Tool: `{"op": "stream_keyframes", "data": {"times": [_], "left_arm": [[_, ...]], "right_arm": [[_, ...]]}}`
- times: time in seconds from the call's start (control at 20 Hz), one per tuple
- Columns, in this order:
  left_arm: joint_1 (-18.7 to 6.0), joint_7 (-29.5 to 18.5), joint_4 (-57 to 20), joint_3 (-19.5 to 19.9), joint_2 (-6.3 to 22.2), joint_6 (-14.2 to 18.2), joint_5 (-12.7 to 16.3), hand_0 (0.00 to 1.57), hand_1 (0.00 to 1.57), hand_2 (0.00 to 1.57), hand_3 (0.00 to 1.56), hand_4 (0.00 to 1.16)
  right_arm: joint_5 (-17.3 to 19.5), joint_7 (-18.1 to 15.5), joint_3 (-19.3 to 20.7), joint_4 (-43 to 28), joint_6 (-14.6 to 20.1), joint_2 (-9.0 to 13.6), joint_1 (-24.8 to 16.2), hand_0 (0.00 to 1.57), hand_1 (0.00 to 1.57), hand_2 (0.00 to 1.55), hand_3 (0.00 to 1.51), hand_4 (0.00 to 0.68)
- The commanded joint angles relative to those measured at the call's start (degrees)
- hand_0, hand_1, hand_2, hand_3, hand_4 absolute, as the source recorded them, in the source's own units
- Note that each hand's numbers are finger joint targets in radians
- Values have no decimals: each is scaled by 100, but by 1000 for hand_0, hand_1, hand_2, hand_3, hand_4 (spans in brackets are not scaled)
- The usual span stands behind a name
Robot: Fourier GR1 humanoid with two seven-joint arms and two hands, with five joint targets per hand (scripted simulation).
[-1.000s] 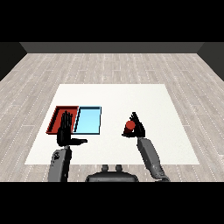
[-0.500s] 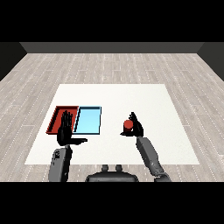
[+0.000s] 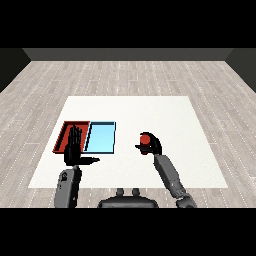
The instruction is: Pick the red can and put it in the red box
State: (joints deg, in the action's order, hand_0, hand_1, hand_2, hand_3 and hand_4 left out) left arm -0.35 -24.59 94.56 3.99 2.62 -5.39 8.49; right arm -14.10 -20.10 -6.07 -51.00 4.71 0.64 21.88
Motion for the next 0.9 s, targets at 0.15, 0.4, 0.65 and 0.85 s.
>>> {"op": "stream_keyframes", "data": {"times": [0.15,0.4,0.65,0.85], "left_arm": [[197,-487,-438,96,-15,-210,71,0,0,0,0,0],[184,-292,-238,-103,-145,-23,-101,0,0,0,0,0],[33,45,-44,77,32,-115,134,0,0,0,0,0],[-83,-247,-389,193,88,-153,71,0,0,0,0,0]], "right_arm": [[438,-75,67,498,355,-62,202,1538,1538,1472,1420,575],[609,469,-125,40,487,-62,156,1528,1528,1469,1416,548],[601,-97,114,759,330,66,544,1548,1548,1475,1411,558],[492,321,-412,-332,996,-63,247,1529,1529,1470,1395,580]]}}
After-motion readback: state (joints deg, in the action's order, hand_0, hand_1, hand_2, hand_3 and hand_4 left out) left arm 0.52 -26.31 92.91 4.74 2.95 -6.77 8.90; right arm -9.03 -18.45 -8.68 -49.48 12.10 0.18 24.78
